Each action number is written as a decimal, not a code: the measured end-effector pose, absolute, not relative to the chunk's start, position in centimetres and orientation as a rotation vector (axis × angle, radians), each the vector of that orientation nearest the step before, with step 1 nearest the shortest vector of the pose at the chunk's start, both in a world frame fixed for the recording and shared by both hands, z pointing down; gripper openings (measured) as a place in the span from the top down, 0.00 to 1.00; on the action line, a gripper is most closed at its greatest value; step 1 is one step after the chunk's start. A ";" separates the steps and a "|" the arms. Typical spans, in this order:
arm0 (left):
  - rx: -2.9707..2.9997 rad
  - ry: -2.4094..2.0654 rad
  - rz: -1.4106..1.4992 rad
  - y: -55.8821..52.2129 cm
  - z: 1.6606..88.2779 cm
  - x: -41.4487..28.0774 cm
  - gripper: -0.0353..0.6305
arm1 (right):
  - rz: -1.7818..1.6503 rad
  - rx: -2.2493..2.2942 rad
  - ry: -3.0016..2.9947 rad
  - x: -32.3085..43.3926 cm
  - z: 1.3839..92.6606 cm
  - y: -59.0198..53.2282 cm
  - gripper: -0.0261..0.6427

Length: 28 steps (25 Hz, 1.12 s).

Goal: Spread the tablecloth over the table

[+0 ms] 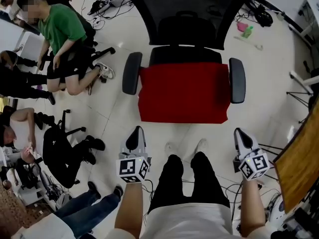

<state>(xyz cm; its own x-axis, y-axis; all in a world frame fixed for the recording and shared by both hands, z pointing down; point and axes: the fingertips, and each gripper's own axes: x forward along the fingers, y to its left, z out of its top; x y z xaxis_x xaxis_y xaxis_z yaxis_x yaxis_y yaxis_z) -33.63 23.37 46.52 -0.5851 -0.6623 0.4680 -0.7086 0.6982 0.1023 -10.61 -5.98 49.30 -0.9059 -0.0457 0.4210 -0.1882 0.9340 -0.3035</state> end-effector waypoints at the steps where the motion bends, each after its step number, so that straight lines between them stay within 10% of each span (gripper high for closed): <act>1: 1.028 -2.415 0.132 23.8 48.7 -34.1 0.94 | 0.490 0.188 -2.659 -10.7 51.1 -6.3 0.95; 17: 0.703 -2.117 -0.048 30.4 84.2 -35.9 0.90 | 0.628 0.286 -2.389 -7.7 77.8 -5.1 0.95; 28: 0.648 -1.886 -0.905 31.5 88.8 -38.8 0.61 | 0.605 0.144 -2.325 -8.7 81.7 -1.3 0.95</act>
